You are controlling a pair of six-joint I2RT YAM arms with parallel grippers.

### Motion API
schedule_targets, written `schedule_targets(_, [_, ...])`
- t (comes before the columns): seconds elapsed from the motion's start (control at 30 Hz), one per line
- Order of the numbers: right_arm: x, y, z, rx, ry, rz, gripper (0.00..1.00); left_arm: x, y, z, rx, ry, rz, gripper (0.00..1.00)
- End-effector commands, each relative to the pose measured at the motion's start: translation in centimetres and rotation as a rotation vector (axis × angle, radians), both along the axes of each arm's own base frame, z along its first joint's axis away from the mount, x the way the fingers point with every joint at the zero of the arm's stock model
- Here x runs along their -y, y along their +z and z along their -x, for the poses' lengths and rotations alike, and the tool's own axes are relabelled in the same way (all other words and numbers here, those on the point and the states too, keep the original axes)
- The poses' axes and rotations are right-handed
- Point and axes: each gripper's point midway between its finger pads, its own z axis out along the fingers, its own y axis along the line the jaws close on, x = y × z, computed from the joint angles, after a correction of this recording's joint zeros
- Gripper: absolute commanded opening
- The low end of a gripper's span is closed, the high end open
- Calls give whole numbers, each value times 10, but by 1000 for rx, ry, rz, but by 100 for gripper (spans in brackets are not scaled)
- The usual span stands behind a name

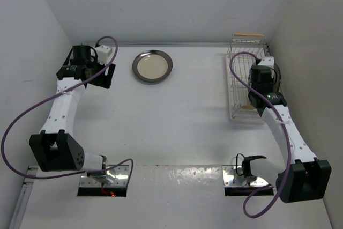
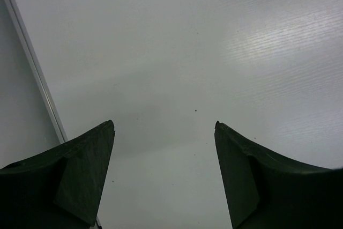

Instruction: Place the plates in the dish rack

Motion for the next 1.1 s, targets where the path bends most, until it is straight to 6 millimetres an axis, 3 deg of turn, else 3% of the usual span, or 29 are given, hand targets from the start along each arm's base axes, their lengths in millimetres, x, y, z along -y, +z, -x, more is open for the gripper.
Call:
schedule_targets(0.0, [2,95,-27,334,-17,9,0,-6,-1,-5,10,27,2,80])
schedule_targets(0.1, [4,112,-26,368,-14,24,0,-6,-1,-5,10,27,2,80])
schedule_targets(0.23, [2,107,-26,347,-12,11,0,-6,-4,-6,1,27,3,80])
schedule_targets(0.77, [-9,18,-21,161,-27,-87,0,-8,-7,-4,-8,27,-9,80])
schedule_targets(0.97, [-12,6,-19,120,-10,-82,0,-9,-11,-5,-18,33,-16,80])
schedule_targets(1.0, [-13,5,-19,108,6,-81,15,-9,-11,-5,-18,33,-16,80])
schedule_targets(1.07, [-16,1,-19,87,27,-90,30,-9,-11,-5,-18,33,-16,80])
